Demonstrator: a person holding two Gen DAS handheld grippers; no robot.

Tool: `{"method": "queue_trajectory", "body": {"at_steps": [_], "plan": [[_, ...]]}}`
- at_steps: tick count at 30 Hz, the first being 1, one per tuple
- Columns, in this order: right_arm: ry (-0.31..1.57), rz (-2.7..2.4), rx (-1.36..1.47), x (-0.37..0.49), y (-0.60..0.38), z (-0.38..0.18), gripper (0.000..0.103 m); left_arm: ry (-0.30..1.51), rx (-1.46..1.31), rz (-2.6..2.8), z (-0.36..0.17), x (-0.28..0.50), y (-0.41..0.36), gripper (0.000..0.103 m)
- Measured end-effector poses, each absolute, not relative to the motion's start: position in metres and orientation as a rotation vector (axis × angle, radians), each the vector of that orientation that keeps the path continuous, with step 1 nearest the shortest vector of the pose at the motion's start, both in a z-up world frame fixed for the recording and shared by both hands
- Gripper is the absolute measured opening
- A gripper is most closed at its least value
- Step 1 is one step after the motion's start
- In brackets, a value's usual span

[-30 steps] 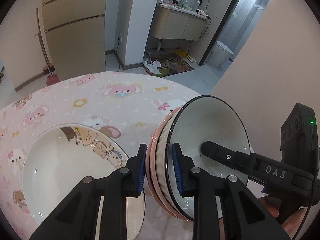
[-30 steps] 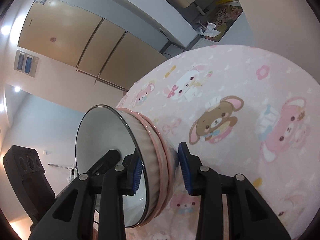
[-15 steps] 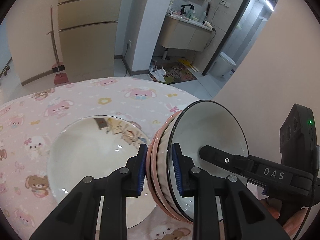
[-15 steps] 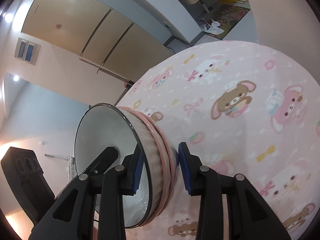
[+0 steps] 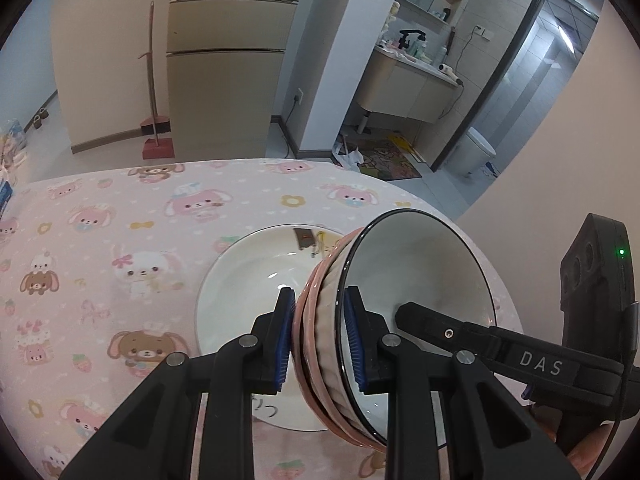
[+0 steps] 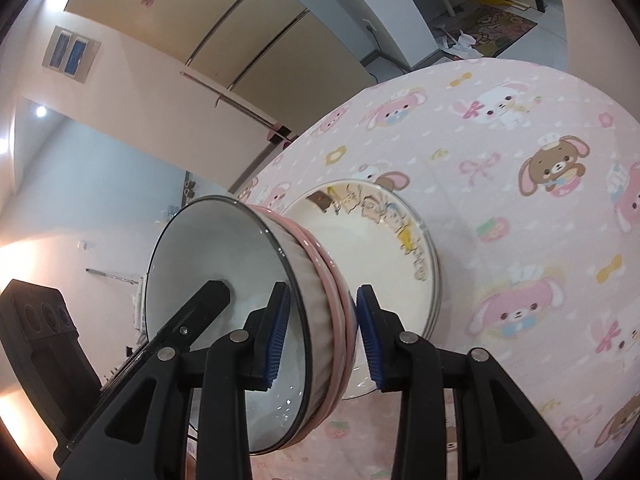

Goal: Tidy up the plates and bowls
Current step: 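Lift the bowl stack and carry it over the plate stack, then lower the bowl stack into the center of the top plate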

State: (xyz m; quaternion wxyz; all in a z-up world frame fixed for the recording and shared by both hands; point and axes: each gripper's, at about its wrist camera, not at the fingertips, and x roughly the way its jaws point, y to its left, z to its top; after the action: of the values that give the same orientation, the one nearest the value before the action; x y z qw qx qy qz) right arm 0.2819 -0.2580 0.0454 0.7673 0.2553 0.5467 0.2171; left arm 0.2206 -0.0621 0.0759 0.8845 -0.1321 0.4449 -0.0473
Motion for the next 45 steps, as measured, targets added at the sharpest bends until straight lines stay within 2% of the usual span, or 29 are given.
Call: {"method": "queue_trajectory", "body": {"at_steps": [16,45], "plan": [[1.259,0.46,0.533,0.288,-0.231,0.014,0.034,0.975,-0.323,-0.096,0.037,0.228,-0.029,0.026],[1.228,0.415,0.4,0.29,-0.22,0.011,0.034,0.998,-0.329,-0.122,0.007,0.238,-0.028,0.026]]}}
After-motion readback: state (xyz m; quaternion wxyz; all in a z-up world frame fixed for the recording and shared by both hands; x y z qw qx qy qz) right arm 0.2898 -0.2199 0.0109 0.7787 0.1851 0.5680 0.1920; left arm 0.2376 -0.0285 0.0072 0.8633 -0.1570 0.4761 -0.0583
